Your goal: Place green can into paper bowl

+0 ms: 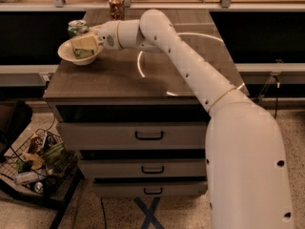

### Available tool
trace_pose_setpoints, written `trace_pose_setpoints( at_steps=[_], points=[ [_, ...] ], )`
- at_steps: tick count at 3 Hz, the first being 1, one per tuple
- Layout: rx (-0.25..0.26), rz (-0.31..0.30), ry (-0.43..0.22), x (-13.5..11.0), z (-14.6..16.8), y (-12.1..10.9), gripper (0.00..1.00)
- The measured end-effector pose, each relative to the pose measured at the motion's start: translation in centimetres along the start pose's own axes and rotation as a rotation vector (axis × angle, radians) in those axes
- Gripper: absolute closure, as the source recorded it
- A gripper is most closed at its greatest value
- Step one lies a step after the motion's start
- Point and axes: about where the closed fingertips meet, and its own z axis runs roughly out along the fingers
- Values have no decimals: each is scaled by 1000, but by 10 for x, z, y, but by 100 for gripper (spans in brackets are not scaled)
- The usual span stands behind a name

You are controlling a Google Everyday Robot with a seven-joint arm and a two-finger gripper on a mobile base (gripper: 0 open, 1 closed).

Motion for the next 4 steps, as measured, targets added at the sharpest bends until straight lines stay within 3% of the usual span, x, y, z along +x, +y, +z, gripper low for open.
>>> trace_pose_setpoints(
  at_steps=[3,4],
  points=[
    [-15,1,2,1,9,6,13],
    [-20,2,3,2,12,8,0]
  ],
)
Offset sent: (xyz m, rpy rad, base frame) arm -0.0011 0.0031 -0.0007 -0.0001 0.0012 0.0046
